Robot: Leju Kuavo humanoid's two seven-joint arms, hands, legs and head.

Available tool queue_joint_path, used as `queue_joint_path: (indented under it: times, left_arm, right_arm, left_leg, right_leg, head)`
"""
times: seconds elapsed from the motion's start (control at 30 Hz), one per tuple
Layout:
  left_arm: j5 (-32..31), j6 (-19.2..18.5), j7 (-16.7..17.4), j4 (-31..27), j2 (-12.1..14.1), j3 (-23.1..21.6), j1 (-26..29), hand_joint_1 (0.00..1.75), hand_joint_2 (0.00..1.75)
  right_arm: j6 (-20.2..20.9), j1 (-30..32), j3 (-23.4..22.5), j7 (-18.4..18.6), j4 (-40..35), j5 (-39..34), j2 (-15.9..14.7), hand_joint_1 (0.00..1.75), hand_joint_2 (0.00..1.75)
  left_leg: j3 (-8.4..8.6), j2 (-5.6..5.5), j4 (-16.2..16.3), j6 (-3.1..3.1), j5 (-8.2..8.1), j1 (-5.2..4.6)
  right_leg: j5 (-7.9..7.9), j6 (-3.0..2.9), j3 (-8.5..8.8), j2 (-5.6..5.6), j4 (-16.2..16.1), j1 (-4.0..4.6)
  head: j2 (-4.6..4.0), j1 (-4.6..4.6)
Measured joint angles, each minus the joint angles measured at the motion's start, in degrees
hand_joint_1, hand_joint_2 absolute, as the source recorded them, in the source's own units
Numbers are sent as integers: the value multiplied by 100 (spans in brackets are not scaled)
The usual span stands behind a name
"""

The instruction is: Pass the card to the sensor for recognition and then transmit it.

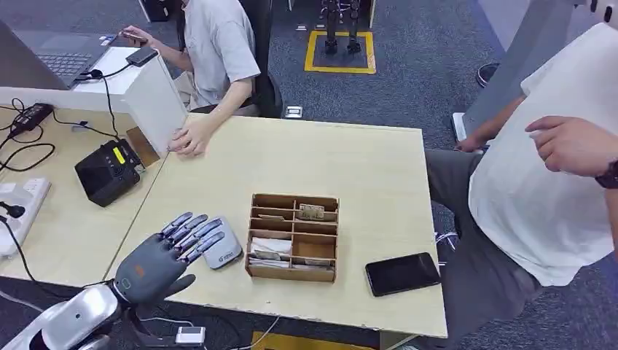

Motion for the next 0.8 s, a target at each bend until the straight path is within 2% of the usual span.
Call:
queue_joint_path:
  times: [0.17, 0.27, 0.4, 0.53, 0.63, 0.8]
  left_arm:
    - [52, -113, -11, 2, 199, -190, -185, 0, 175]
    - [289, -387, 33, 2, 288, -319, -352, 0, 175]
    - [1367, -1008, 22, -9, 389, -494, -728, 0, 175]
    - [1921, -1507, 39, -98, 496, -611, -1105, 0, 175]
    - [1976, -1773, 48, -131, 616, -767, -1336, 0, 175]
    - [2037, -1862, 48, -175, 765, -920, -1493, 0, 175]
  right_arm:
    - [2, -2, 0, 20, 0, 4, 0, 0, 0]
    - [0, -4, 0, 28, 0, 0, 0, 0, 0]
    - [-17, -7, 0, 31, 0, -11, 0, 0, 0]
    - [-11, -8, 0, 31, 0, -28, 0, 0, 0]
    - [-9, -9, 0, 20, 0, -28, 0, 0, 0]
    - [0, -13, 0, 20, 0, -28, 0, 0, 0]
  left_leg:
    - [0, 0, 0, 0, 0, -1]
    - [-2, 0, 1, 0, 0, -1]
    - [-1, -1, 1, 0, 0, 0]
    - [0, -1, 1, -1, 4, 0]
    - [0, -1, 1, -2, 5, 0]
    - [-1, -1, 1, -2, 4, -1]
  right_leg:
    - [-1, 0, -1, 1, 0, 0]
    - [-1, 0, -2, 0, -1, 0]
    - [0, 0, 0, -2, -1, 0]
    - [2, 1, -1, 0, 0, 0]
    - [2, 1, -1, 0, 0, 0]
    - [2, 1, -2, 2, 0, 0]
  head:
    - [0, 0]
    - [0, -2]
    - [0, 4]
    - [0, 0]
    - [0, 0]
    - [0, 0]
